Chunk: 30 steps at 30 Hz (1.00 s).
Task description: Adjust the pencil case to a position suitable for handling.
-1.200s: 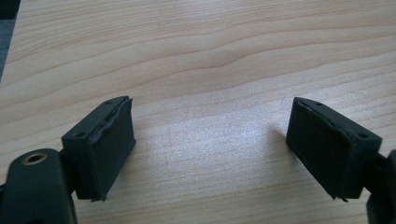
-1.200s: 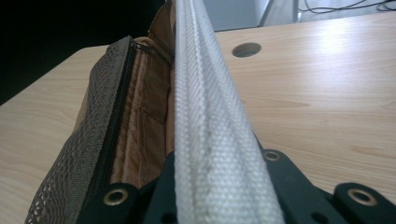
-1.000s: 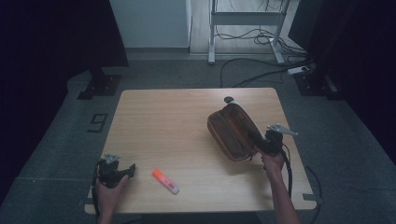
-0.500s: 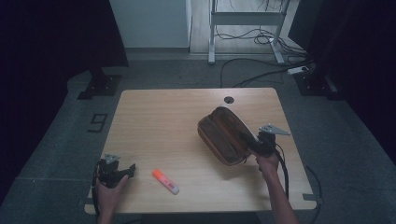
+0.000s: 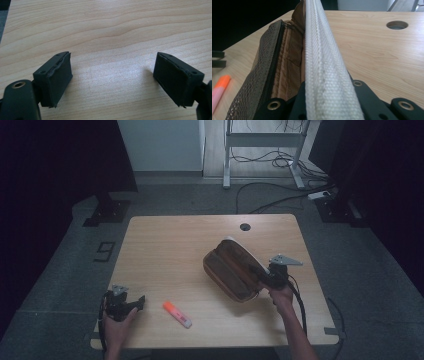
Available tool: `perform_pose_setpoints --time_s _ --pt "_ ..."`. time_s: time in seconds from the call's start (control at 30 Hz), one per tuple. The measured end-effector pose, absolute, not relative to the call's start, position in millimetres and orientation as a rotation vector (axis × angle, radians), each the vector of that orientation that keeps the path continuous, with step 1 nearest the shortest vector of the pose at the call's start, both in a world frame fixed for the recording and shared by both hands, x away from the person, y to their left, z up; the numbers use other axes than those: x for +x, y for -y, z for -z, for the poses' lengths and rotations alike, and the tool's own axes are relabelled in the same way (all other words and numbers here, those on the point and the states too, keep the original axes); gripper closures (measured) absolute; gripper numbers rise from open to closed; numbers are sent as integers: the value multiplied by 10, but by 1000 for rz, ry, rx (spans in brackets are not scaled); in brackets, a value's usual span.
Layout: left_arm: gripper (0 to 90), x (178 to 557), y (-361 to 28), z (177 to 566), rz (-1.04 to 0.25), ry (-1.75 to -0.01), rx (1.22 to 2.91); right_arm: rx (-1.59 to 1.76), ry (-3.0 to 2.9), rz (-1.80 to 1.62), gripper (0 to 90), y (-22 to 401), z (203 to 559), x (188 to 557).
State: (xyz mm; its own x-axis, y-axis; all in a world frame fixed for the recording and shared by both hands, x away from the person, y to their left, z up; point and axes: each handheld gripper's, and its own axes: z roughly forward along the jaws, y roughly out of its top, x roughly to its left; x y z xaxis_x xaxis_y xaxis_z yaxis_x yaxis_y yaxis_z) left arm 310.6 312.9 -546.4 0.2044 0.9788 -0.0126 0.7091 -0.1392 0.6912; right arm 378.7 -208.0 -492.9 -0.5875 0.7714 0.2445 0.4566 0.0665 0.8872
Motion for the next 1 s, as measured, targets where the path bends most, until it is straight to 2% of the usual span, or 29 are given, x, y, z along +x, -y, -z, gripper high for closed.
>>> perform_pose_setpoints --time_s 0.57,1.0 --pt "150 3106 -3129 5464 -613 -1564 1915 1134 -2177 -1522 822 1902 4973 3770" --pt "150 3106 -3129 5464 -613 -1564 1915 1107 -2301 -1431 813 1682 5161 3806"
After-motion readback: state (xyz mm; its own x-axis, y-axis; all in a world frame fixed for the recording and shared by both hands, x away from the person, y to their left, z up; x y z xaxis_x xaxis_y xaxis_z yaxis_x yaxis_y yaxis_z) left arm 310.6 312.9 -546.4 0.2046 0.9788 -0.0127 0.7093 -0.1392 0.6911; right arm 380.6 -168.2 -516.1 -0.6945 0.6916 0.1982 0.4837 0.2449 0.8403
